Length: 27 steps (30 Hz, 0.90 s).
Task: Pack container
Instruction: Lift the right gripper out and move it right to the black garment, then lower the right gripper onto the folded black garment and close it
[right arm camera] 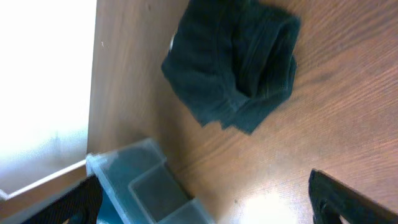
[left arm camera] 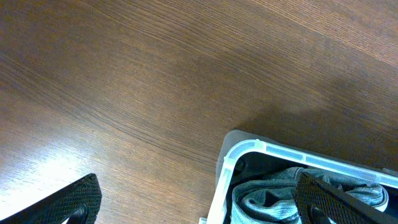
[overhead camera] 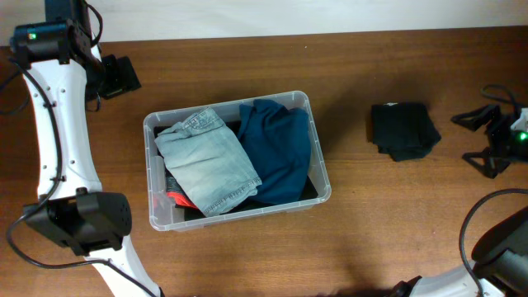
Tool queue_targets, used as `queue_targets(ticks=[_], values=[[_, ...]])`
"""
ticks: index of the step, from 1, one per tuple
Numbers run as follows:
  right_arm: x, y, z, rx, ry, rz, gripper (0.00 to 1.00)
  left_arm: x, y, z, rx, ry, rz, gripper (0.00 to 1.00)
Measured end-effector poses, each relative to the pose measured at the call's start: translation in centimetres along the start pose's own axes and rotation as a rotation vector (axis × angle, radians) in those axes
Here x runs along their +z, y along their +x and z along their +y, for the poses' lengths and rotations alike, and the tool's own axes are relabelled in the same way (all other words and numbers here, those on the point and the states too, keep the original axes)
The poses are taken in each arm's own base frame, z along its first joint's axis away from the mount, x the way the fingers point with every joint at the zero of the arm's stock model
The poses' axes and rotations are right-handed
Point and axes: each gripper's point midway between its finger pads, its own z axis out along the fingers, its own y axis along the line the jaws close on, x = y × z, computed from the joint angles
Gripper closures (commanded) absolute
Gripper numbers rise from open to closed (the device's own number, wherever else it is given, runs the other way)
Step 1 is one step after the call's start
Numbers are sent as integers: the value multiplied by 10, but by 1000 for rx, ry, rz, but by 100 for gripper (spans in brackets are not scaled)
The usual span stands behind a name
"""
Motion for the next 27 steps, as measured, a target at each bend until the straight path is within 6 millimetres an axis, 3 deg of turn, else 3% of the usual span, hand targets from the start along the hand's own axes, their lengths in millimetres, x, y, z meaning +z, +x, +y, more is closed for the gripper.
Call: queue_targets(ticks=[7, 14, 27], values=[[26, -3, -21, -56, -32, -37, 2, 0, 0, 0, 0, 0, 0, 1], [44, -7, -41, 5, 5, -61, 2, 0, 0, 0, 0, 0, 0, 1], [100, -7, -24, -54, 71, -40, 2, 0, 0, 0, 0, 0, 0, 0]])
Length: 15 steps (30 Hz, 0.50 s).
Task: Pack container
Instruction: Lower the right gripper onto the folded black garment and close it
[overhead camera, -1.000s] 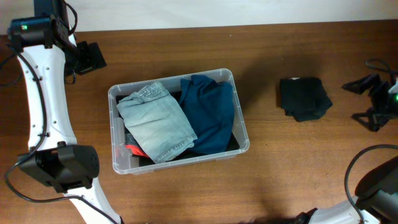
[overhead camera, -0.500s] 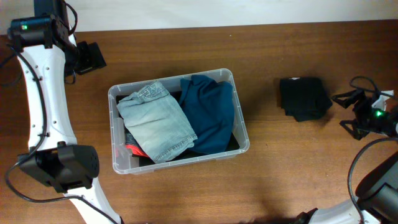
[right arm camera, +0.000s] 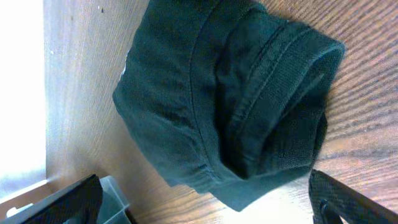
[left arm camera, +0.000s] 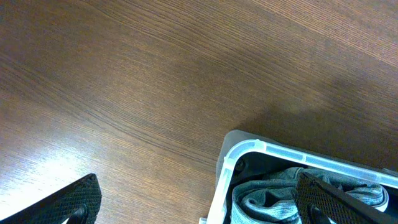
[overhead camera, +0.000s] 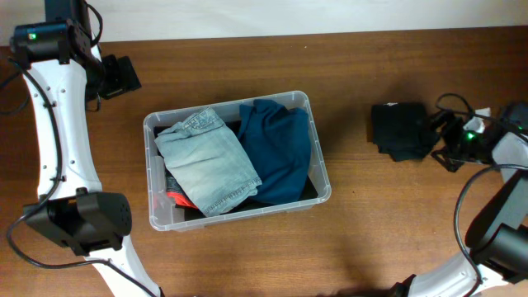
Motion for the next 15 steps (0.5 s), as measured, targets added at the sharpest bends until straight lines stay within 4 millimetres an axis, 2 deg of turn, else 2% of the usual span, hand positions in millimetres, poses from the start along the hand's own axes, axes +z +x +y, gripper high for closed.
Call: queue_targets(ticks=[15], values=[[-2, -5, -25, 64, 60, -17, 2, 0, 0, 0, 0, 0, 0, 1]])
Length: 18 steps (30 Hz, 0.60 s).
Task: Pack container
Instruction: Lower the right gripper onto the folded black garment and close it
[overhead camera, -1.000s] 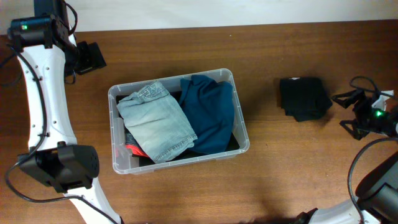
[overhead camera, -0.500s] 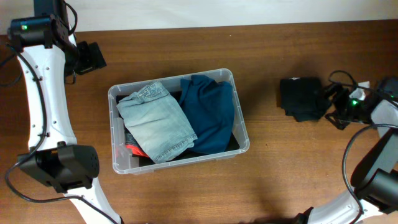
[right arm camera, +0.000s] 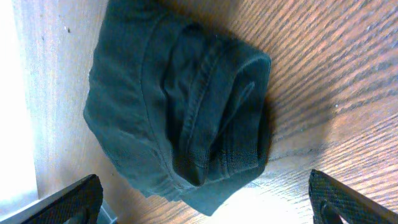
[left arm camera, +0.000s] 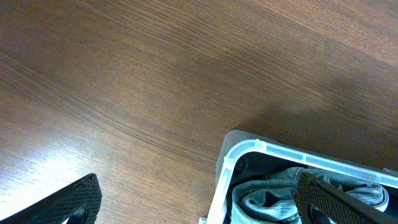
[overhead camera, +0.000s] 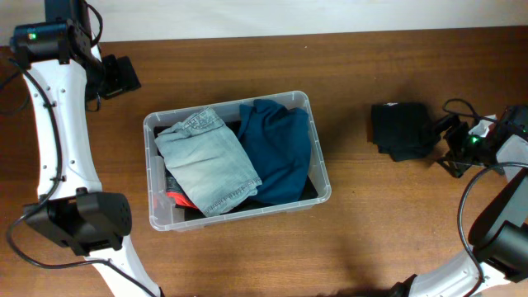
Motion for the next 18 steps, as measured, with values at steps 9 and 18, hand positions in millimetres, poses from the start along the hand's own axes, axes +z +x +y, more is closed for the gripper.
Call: queue_targets(ticks=[9, 18], values=[[10, 11, -12, 14, 8, 21, 2, 0, 0, 0, 0, 0, 0, 1], [11, 5, -1, -10, -48, 5, 2, 0, 0, 0, 0, 0, 0, 1]])
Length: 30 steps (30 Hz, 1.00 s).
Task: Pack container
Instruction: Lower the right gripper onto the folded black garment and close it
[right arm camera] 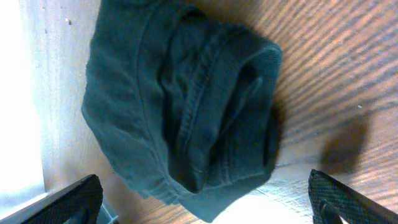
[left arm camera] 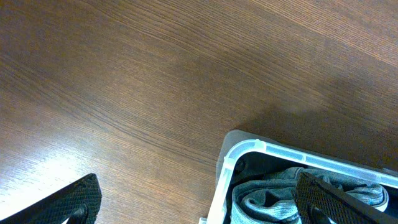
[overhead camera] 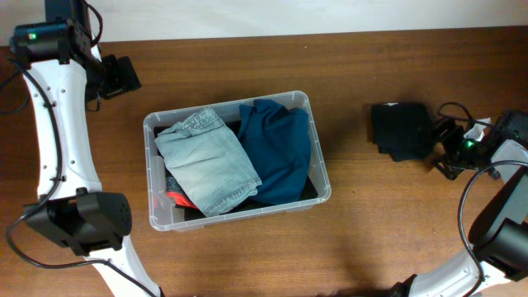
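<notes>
A clear plastic container (overhead camera: 319, 161) in the middle of the table holds folded light denim (overhead camera: 206, 163) on the left and a dark blue garment (overhead camera: 279, 148) on the right. A folded black garment (overhead camera: 400, 129) lies on the table to the container's right, filling the right wrist view (right arm camera: 180, 99). My right gripper (overhead camera: 444, 148) stands open just right of it, its fingers (right arm camera: 74, 202) wide apart on either side. My left gripper (overhead camera: 120, 76) is open above bare wood beyond the container's far left corner (left arm camera: 239, 149).
The table's wooden surface (overhead camera: 388, 231) spreads around the container. A red item (overhead camera: 172, 198) shows under the denim at the container's front left. The table's far edge meets a pale wall at the top of the overhead view.
My right gripper has edged slightly left toward the black garment, which sits a little higher in the wrist view. The left arm, container and clothes have not moved.
My right gripper stood open far right of the black garment, with the container visible in its view. Then it was close beside the garment. It drew back slightly, and now it is again nearer, still open. The left arm stayed still throughout.
</notes>
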Tool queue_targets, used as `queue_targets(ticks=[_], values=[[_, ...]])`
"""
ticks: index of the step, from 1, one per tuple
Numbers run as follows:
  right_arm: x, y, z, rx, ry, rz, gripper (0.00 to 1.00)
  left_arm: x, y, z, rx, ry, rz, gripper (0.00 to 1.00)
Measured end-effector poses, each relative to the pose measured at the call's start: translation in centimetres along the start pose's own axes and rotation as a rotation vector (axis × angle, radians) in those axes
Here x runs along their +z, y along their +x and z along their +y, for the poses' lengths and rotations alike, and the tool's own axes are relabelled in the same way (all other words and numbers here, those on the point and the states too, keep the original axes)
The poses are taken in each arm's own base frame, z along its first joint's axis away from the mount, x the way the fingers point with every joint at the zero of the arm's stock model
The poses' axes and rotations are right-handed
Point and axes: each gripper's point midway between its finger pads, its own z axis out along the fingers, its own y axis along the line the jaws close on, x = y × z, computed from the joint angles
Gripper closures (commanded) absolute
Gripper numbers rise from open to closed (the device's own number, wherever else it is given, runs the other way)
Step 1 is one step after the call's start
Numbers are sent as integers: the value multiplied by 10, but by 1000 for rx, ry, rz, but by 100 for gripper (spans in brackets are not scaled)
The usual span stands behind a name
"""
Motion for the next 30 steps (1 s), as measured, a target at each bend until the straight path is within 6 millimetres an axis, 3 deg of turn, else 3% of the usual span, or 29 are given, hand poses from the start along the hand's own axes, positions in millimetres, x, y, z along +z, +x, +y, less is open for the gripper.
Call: queue_targets(ticks=[11, 30], values=[[10, 0, 1, 16, -7, 9, 1, 0, 0, 0, 0, 0, 0, 1], [31, -10, 26, -65, -100, 2, 2, 0, 0, 0, 0, 0, 0, 1]])
